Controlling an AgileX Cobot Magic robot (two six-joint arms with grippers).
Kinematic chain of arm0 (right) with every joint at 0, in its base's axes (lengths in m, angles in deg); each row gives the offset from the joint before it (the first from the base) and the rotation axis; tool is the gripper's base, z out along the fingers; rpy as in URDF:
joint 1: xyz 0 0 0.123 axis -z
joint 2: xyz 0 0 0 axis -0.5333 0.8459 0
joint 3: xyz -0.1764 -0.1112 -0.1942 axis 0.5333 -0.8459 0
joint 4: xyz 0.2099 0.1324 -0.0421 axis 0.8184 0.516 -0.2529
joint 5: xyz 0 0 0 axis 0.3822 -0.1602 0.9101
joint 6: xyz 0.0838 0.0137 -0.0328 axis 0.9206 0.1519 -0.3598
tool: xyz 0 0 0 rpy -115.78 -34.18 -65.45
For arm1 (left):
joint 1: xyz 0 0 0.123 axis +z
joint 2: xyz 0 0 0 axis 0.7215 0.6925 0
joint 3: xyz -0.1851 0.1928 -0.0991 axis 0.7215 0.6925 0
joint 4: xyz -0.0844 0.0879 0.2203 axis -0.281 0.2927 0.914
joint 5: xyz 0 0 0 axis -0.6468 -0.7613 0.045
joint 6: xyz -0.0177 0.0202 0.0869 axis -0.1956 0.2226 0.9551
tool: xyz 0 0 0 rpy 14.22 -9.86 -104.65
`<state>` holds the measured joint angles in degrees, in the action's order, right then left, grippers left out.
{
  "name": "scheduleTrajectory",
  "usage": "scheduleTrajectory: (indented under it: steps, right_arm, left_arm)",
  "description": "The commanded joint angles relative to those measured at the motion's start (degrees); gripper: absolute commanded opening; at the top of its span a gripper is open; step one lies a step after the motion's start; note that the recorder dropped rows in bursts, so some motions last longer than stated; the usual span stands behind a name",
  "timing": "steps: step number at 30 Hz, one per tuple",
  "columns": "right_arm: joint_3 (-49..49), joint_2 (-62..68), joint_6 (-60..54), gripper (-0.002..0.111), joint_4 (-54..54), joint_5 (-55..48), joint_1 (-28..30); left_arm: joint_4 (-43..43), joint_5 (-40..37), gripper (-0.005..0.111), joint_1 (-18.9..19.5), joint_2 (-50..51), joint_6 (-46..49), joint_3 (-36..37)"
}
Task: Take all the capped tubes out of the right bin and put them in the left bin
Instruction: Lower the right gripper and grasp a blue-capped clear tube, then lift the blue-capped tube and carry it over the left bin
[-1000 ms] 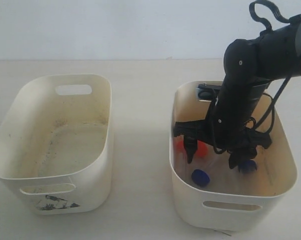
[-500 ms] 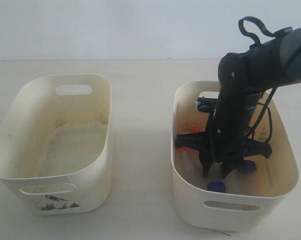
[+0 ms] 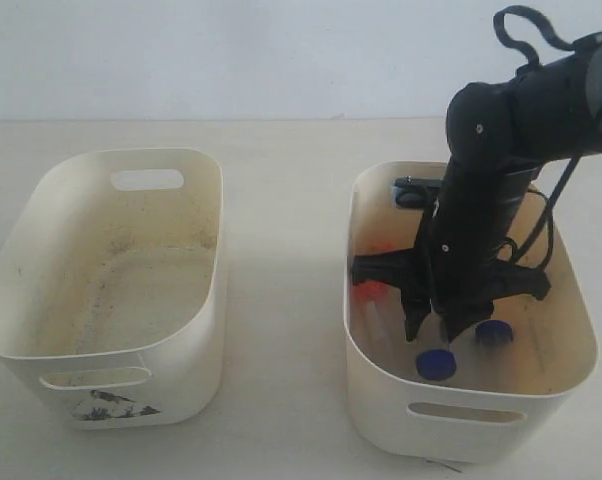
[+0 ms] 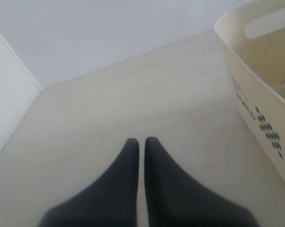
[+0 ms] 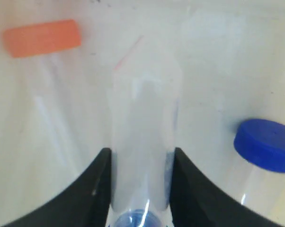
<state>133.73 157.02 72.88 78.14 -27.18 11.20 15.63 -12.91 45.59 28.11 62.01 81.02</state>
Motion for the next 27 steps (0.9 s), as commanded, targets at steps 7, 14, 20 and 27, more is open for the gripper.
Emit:
scheduleTrajectory:
  steps: [7, 14, 20, 27]
  right_arm:
    - [0.2, -9.7, -2.1, 0.000, -0.2, -2.8, -0.1]
    - [0.2, -16.0, -7.3, 0.000, 0.4, -4.7, -0.1]
    - [0.2, -23.9, -34.7, 0.000, 24.7, 2.1, -0.1]
    - [3.0, -16.7, -70.5, 0.000, 58.4, 15.0, -10.1]
  left_arm:
    - [-0.1, 0.1, 0.004, 0.0, 0.0, -0.5, -0.2]
    - [-0.1, 0.1, 0.004, 0.0, 0.0, -0.5, -0.2]
    - [-0.1, 0.1, 0.004, 0.0, 0.0, -0.5, -0.2]
    - [-0.1, 0.1, 0.004, 0.0, 0.0, -0.5, -0.2]
